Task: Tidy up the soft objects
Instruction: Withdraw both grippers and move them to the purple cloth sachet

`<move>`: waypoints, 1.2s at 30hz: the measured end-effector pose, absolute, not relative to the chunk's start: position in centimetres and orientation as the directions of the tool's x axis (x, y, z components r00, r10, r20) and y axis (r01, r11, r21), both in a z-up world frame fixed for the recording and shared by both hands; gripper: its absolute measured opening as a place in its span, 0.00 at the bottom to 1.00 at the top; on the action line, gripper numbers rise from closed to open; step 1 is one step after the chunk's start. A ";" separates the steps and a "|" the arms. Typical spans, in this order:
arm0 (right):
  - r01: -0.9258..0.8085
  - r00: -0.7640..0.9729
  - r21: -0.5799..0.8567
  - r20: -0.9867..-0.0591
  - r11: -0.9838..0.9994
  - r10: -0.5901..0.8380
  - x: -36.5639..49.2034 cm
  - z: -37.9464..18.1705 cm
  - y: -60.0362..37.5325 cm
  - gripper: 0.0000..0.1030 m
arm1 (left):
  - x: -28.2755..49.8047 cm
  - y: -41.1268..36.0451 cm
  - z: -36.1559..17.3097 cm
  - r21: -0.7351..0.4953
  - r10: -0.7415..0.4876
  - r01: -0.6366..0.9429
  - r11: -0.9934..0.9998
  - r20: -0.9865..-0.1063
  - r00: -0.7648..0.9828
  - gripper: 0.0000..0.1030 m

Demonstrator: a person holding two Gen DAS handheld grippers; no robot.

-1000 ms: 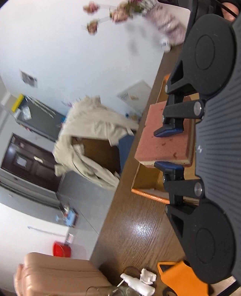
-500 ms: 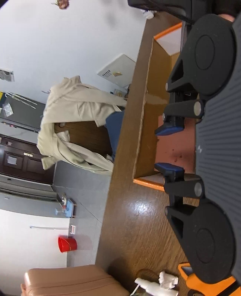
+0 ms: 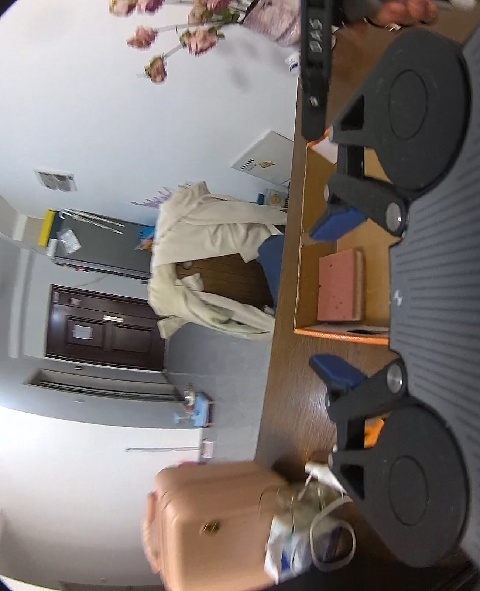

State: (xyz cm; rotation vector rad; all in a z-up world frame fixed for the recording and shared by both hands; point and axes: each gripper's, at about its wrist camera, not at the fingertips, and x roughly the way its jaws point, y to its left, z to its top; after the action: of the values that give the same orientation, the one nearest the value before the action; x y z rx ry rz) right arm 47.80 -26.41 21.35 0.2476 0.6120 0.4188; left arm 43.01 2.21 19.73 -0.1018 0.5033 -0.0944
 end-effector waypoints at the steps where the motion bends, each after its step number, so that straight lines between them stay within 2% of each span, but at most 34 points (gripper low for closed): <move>1: -0.318 0.746 0.338 -0.488 0.886 0.454 46.2 21.9 -26.9 0.53 | 41.3 2.1 20.2 -0.111 -0.113 0.069 0.991 -0.462 0.880 0.75; 5: -0.354 0.771 0.331 -0.427 0.875 0.473 39.8 23.3 -28.7 0.61 | 34.3 1.2 21.0 -0.078 -0.110 0.086 0.993 -0.397 0.911 0.83; 8: -0.371 0.780 0.328 -0.398 0.869 0.483 36.0 23.3 -29.9 0.63 | 30.1 0.2 20.8 -0.065 -0.121 0.105 0.992 -0.361 0.925 0.87; 11: -0.383 0.788 0.306 -0.384 0.872 0.481 32.2 22.4 -31.0 0.68 | 26.1 -0.4 19.7 -0.055 -0.082 0.068 0.996 -0.318 0.945 0.91; 13: -0.407 0.800 0.253 -0.366 0.878 0.476 29.2 21.2 -31.6 0.73 | 23.1 -0.8 18.8 -0.034 -0.056 0.049 0.998 -0.280 0.958 0.93; 17: -0.436 0.818 0.167 -0.337 0.884 0.467 23.9 18.8 -32.6 0.74 | 17.6 -1.8 16.6 -0.002 -0.042 0.043 0.999 -0.192 0.980 1.00; 20: -0.449 0.838 0.083 -0.306 0.890 0.451 20.2 16.8 -33.5 0.76 | 14.2 -3.1 14.6 -0.001 -0.055 0.056 0.998 -0.152 0.987 1.00; 24: -0.415 0.879 -0.018 -0.267 0.910 0.395 16.3 13.2 -34.8 0.81 | 11.1 -5.0 10.7 0.013 -0.102 0.105 0.994 -0.158 0.982 1.00; 26: -0.395 0.881 -0.029 -0.295 0.918 0.369 15.3 11.3 -35.3 0.81 | 10.0 -6.0 8.8 0.025 -0.119 0.125 0.992 -0.177 0.977 1.00; 33: -0.341 0.865 0.026 -0.382 0.940 0.324 14.4 7.0 -37.7 0.81 | 9.5 -7.0 5.6 0.059 -0.133 0.150 0.987 -0.227 0.965 1.00; 36: -0.307 0.871 0.053 -0.387 0.950 0.303 15.1 6.6 -38.6 0.81 | 10.5 -7.0 5.5 0.018 -0.152 0.162 0.987 -0.252 0.956 1.00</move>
State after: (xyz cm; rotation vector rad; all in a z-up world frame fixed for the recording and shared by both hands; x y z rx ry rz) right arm 15.14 -38.59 6.58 -0.0101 0.4029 0.3186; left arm 10.52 -6.96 5.50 0.0382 0.2530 -0.1591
